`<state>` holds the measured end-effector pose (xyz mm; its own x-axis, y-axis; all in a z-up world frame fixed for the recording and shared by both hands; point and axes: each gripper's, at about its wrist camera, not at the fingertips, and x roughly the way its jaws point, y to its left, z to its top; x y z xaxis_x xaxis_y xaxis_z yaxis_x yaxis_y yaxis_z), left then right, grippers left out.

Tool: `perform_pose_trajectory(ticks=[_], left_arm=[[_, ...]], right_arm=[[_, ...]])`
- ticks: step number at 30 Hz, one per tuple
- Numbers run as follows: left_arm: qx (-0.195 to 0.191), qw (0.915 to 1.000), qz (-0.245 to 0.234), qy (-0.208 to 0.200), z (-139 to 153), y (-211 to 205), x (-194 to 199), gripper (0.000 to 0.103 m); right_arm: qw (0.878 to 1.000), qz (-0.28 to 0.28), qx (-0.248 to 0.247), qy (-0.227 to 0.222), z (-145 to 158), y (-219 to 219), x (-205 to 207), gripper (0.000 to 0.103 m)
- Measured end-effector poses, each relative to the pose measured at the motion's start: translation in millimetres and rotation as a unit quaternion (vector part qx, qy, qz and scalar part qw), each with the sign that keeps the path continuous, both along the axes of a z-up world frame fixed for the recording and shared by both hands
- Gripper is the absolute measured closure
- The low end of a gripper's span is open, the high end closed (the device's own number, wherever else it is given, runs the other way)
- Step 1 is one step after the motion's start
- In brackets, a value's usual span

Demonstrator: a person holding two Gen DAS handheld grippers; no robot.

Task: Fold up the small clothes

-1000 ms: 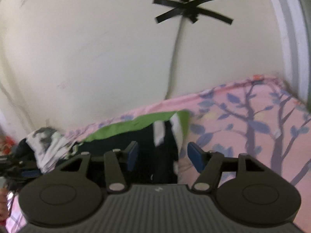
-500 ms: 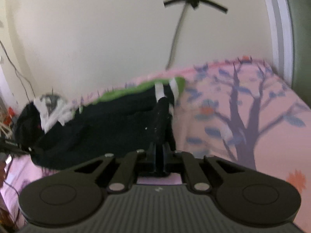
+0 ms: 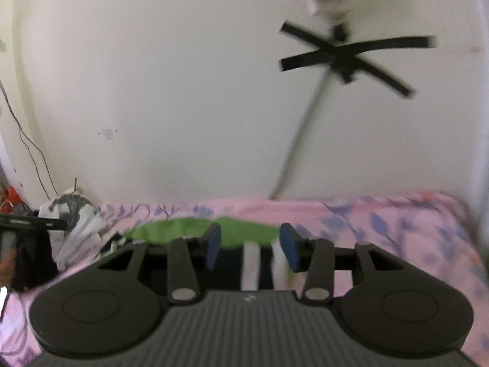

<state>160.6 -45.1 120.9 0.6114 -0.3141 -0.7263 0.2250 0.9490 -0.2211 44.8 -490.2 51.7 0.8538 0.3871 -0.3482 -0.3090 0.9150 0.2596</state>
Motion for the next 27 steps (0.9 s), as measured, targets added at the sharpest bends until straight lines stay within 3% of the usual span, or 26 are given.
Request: perform_pose_trajectory(ticks=[4,7,10,11,12,13,14,15,16,17,19,22,27], left_arm=[[0.053,0.9978,-0.012,0.039,-40,-40,73,0.044],[0.072,0.9951,-0.023,0.064,-72,-58,102,0.042],[0.055,0.9942,-0.049,0.078,-92,-65,116,0.013],[0.052,0.9941,-0.056,0.078,-97,-67,117,0.015],[0.052,0.9933,-0.065,0.081,-102,-70,117,0.02],[0.053,0.9923,-0.073,0.085,-106,-71,117,0.034],[0.063,0.9926,-0.078,0.069,-105,-72,113,0.061],[0.061,0.9917,-0.092,0.064,-104,-73,109,0.07],[0.054,0.9915,-0.097,0.067,-101,-73,108,0.086],[0.053,0.9915,-0.096,0.069,-98,-74,106,0.092],[0.057,0.9926,-0.09,0.058,-84,-74,97,0.092],[0.049,0.9948,-0.088,0.014,-49,-71,69,0.092],[0.02,0.9923,-0.11,-0.052,6,-57,-20,0.092]], right_arm=[[0.998,0.03,-0.034,0.044,-5,40,91,0.054],[0.994,0.059,-0.069,0.068,-22,73,136,0.051],[0.987,0.096,-0.09,0.09,-45,100,171,0.051],[0.985,0.106,-0.097,0.095,-52,105,178,0.051],[0.983,0.114,-0.105,0.101,-59,112,185,0.052],[0.981,0.121,-0.111,0.106,-65,116,189,0.053],[0.978,0.133,-0.114,0.111,-70,121,193,0.06],[0.976,0.14,-0.121,0.111,-74,124,193,0.08],[0.976,0.139,-0.134,0.1,-76,127,190,0.086],[0.976,0.138,-0.144,0.085,-75,130,185,0.092],[0.979,0.133,-0.145,0.055,-67,128,170,0.098],[0.982,0.126,-0.142,0.012,-44,124,138,0.098],[0.975,0.132,-0.164,-0.07,-11,116,43,0.099]])
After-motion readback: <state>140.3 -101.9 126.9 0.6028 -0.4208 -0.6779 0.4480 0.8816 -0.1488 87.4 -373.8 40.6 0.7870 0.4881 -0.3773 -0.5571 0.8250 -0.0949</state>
